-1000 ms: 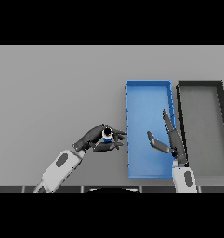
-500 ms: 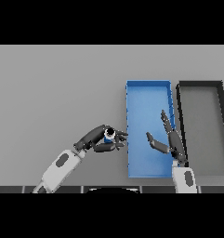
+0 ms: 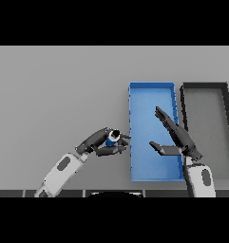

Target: Pick up the blue pipe and place it into the blue bin.

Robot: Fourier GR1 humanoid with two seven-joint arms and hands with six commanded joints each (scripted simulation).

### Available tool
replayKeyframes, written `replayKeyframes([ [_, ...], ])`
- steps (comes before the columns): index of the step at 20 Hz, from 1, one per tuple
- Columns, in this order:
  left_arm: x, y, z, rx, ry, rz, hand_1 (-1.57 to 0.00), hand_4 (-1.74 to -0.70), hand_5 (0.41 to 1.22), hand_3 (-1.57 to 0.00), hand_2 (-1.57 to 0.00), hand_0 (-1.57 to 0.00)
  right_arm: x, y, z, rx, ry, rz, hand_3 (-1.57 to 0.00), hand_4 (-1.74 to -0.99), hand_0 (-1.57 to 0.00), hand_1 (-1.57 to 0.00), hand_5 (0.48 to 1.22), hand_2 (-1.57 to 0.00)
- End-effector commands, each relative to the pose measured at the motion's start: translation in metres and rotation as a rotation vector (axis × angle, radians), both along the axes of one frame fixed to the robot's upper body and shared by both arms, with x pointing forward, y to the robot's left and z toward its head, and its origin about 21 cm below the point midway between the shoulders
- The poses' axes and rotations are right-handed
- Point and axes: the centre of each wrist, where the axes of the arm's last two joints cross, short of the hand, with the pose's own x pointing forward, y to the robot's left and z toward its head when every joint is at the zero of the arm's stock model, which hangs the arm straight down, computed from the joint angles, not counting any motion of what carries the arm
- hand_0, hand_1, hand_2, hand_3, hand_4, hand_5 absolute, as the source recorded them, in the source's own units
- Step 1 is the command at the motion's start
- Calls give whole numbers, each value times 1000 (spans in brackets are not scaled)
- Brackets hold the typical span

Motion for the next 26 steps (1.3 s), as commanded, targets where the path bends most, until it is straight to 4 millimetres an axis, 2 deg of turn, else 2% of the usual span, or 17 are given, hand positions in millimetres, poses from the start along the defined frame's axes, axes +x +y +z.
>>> replayKeyframes([
  [1, 2, 1, 0, 10, 0, 7, -1571, -1731, 1221, -1440, -1571, -1571, -1, 5, 9, -18, -4, 52, 1, -1260, 1, 1, 523, 1],
  [4, 0, -3, 0, 9, 0, -3, -1571, -1731, 1221, -1439, -1571, -1571, 8, 19, 40, -75, -45, 192, 1, -1297, 1, 1, 523, 1],
  [8, 2, -2, 0, 37, -3, 5, -1571, -1732, 1221, -1436, -1571, -1571, 12, 47, 69, -128, -72, 328, 1, -1295, 1, 1, 522, 1],
  [11, 2, -4, 1, 26, -2, -6, -1571, -1732, 1221, -1437, -1571, -1571, 19, 64, 83, -173, -110, 423, 1, -1303, 1, 1, 532, 1],
  [13, 1, -8, -2, 20, 5, -8, -1571, -1732, 1221, -1437, -1571, -1571, 24, 77, 86, -195, -117, 471, 1, -1294, 1, 1, 532, 1],
  [17, 4, -4, -2, -8, -10, -26, -1571, -1731, 1221, -1484, -1571, -1571, 32, 102, 89, -222, -120, 560, 1, -1251, 1, 1, 535, 1],
  [20, 9, -4, -4, 7, 8, -36, -1571, -1730, 1221, -1511, -1571, -1571, 42, 116, 89, -246, -105, 570, 1, -1226, 1, 1, 520, 1],
  [26, 8, -3, -4, -6, 34, -64, -1571, -1720, 1221, -1474, -1571, -1571, 57, 143, 89, -257, -90, 639, -11, -1241, -14, -36, 516, -68],
])
